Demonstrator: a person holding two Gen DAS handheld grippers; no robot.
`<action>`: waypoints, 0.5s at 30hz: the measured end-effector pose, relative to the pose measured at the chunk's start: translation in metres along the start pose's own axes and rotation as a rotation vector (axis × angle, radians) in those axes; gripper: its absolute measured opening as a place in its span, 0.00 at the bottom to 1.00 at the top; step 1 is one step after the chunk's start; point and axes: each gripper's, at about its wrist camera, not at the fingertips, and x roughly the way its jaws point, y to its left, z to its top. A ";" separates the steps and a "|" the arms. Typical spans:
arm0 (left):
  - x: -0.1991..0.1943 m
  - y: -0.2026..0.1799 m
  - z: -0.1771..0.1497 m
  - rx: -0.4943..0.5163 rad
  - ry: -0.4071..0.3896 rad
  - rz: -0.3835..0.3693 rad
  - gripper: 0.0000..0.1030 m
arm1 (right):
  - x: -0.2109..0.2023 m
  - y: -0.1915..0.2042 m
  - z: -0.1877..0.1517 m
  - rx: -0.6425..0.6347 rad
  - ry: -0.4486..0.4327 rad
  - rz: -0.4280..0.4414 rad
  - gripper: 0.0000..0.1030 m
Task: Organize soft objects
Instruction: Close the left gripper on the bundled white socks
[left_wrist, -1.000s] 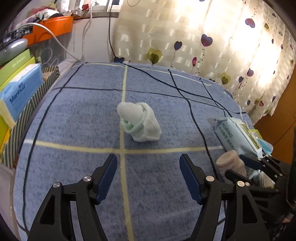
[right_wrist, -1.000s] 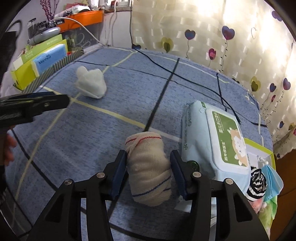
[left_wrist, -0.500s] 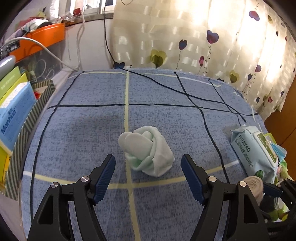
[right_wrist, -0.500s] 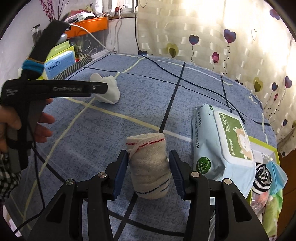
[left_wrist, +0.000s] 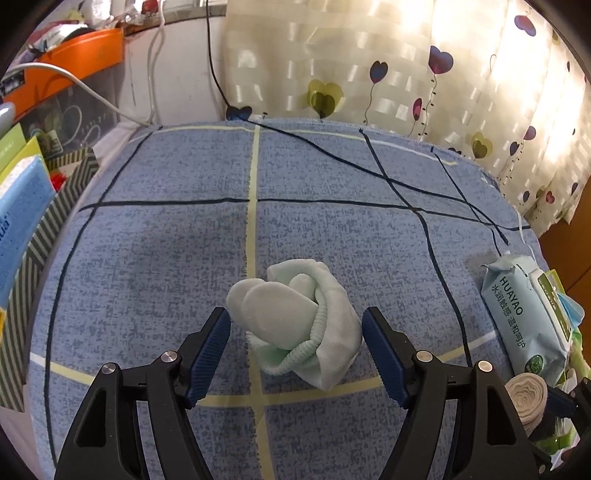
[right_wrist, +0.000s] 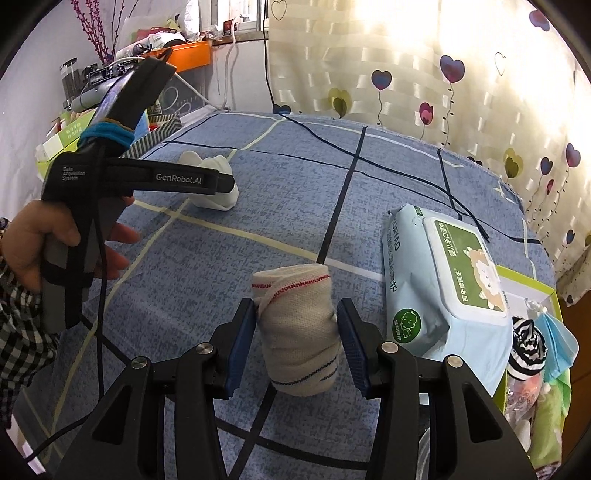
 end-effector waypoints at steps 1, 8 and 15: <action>0.001 0.000 0.000 -0.002 0.003 0.003 0.72 | 0.000 0.000 0.000 0.000 0.000 0.000 0.45; 0.006 0.000 -0.001 -0.018 0.002 0.021 0.72 | 0.001 -0.002 0.000 0.003 -0.002 0.005 0.45; 0.009 0.001 0.000 -0.030 0.008 0.024 0.67 | 0.001 -0.002 0.000 0.009 -0.003 0.005 0.45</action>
